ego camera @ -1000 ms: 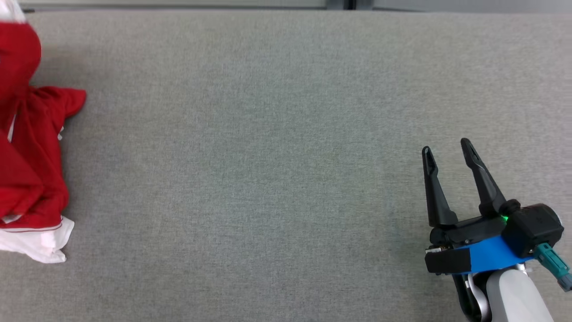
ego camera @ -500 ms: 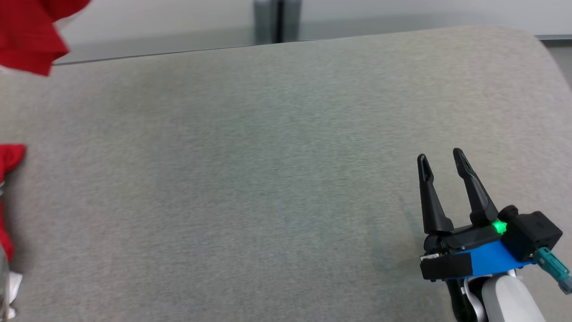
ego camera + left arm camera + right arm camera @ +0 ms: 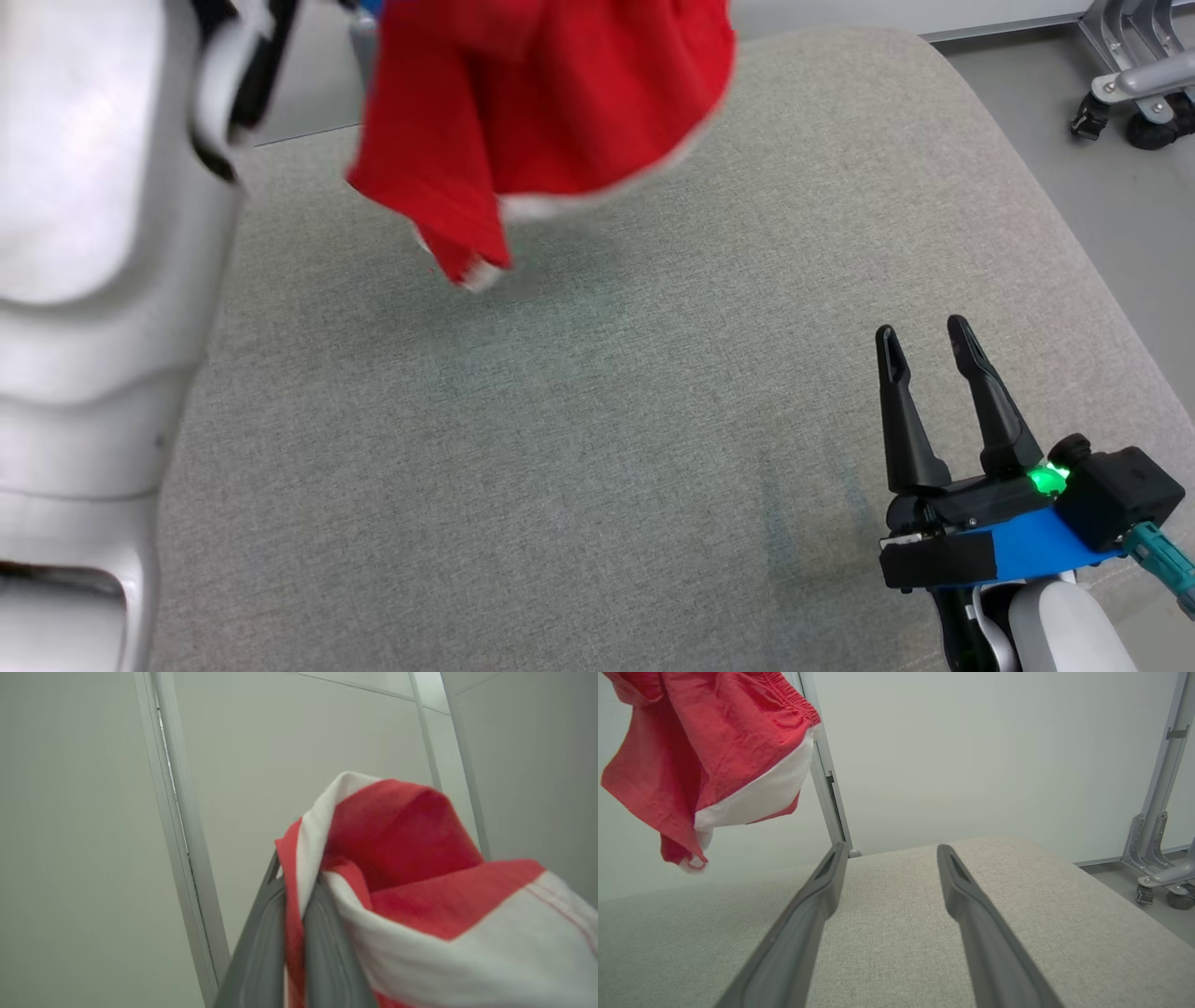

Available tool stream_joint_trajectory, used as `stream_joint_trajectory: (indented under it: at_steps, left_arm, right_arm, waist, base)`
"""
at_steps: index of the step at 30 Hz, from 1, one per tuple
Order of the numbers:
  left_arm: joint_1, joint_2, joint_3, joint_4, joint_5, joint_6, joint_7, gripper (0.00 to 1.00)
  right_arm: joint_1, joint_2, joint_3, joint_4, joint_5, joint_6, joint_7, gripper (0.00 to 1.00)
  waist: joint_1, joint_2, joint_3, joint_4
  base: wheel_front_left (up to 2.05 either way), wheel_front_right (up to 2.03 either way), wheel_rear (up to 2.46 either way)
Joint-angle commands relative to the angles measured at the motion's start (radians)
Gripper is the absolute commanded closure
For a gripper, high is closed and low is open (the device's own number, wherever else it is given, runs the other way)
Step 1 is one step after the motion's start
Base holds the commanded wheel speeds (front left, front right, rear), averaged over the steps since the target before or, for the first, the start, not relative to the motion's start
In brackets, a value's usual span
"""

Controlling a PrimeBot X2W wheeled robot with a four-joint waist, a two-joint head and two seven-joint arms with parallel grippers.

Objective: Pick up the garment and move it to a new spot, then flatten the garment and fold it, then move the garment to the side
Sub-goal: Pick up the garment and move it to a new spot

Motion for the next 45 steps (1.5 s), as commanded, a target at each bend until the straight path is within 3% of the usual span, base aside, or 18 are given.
stream_joint_trajectory:
  at_steps: [1,16,22,23,24,32,39,45]
  left_arm:
    - [0.023,0.0,-0.008,0.007,-0.004,0.0,-0.005,1.0]
    - [0.446,-0.044,-0.202,0.185,-0.057,0.0,-0.101,1.0]
    - [0.576,-0.104,-0.273,0.261,-0.072,0.0,-0.149,1.0]
    - [0.585,-0.11,-0.282,0.271,-0.068,0.0,-0.155,0.69]
    - [0.603,-0.128,-0.294,0.285,-0.064,0.001,-0.165,0.0]
    - [0.653,-0.175,-0.31,0.221,-0.046,0.007,-0.183,0.0]
    - [0.724,-0.16,-0.19,0.009,-0.015,0.053,-0.184,0.0]
    - [0.828,-0.119,-0.016,-0.118,0.018,0.112,-0.183,0.0]
  right_arm:
    - [0.006,-0.001,0.0,-0.002,0.001,0.0,-0.003,0.0]
    - [0.008,-0.001,0.0,0.022,-0.02,0.0,-0.003,0.0]
    - [0.01,-0.001,0.001,0.033,-0.032,0.0,-0.003,0.0]
    - [0.011,-0.001,0.003,0.034,-0.031,0.0,-0.003,0.0]
    - [0.015,-0.001,0.001,0.036,-0.033,0.0,-0.003,0.0]
    - [0.032,-0.001,0.0,0.046,-0.033,0.0,-0.003,0.0]
    - [0.056,-0.001,-0.009,0.053,-0.038,0.0,-0.003,0.0]
    - [0.074,-0.001,-0.026,0.061,-0.043,0.0,-0.003,0.0]
  waist:
    - [0.0,0.0001,0.0,-0.001]
    - [0.0,0.0001,-0.021,0.057]
    - [0.0,0.0001,-0.031,0.099]
    - [0.0,0.0001,-0.033,0.105]
    - [0.0,0.0001,-0.04,0.116]
    - [0.0,0.0001,-0.084,0.152]
    - [0.0,0.0001,-0.123,0.191]
    - [0.0,0.0001,-0.149,0.23]
  base:
    - [0.0,0.0,0.0]
    - [0.0,0.0,0.0]
    - [0.0,0.0,0.0]
    - [0.0,0.0,0.0]
    - [0.0,0.0,0.0]
    - [0.0,0.0,0.0]
    - [0.0,0.0,0.0]
    - [0.0,0.0,0.0]
